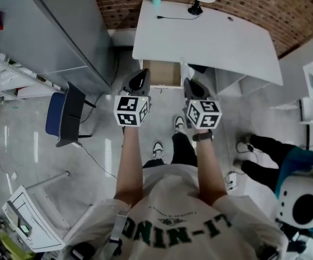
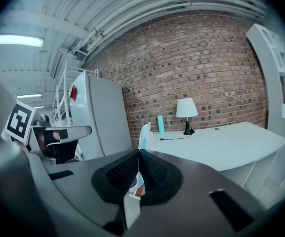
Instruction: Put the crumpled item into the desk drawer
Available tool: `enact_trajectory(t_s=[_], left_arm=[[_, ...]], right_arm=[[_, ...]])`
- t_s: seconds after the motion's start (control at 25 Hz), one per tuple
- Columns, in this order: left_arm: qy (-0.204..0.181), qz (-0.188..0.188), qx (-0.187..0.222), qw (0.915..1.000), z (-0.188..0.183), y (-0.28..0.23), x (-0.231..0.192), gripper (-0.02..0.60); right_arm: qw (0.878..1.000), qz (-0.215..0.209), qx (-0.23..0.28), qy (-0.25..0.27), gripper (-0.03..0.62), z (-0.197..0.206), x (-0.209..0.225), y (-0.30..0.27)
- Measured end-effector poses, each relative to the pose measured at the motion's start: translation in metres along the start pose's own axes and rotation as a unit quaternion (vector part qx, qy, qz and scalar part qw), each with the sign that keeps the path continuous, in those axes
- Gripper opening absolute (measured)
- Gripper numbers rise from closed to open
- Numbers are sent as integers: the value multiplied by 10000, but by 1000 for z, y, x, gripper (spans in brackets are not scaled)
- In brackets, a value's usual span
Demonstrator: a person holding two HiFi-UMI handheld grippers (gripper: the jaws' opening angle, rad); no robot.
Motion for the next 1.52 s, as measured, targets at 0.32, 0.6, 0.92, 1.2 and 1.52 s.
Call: enact_trajectory(t_s=[0.32, 0.6, 0.92, 1.2, 1.52], left_arm=[[287, -109, -319, 9990, 54, -8, -30, -5], [470, -126, -558, 9973, 106, -33, -56, -5], [441, -27, -723, 9964, 154, -79, -72, -5], [435, -25, -692, 9967, 182, -114, -83, -5], [590, -21, -530, 9968, 215, -145, -100, -5]], right_arm=[[9969, -442, -642, 142, 3, 56, -24, -46], [9914, -673, -1018, 471, 3, 100, -16, -105], [9832, -931, -1292, 893, 3, 139, 3, -163], [9764, -1067, -1436, 1212, 3, 168, 15, -201], [9579, -1196, -1818, 1870, 3, 204, 30, -244]])
Point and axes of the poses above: the fingertips, and each gripper's own axes: y backward along the fingers, x to its right, z out of its underside, the point moved 9 cm from there along y, backward along the fingers, and after that the axes turned 13 degrees about z, right-handed, at the moved point
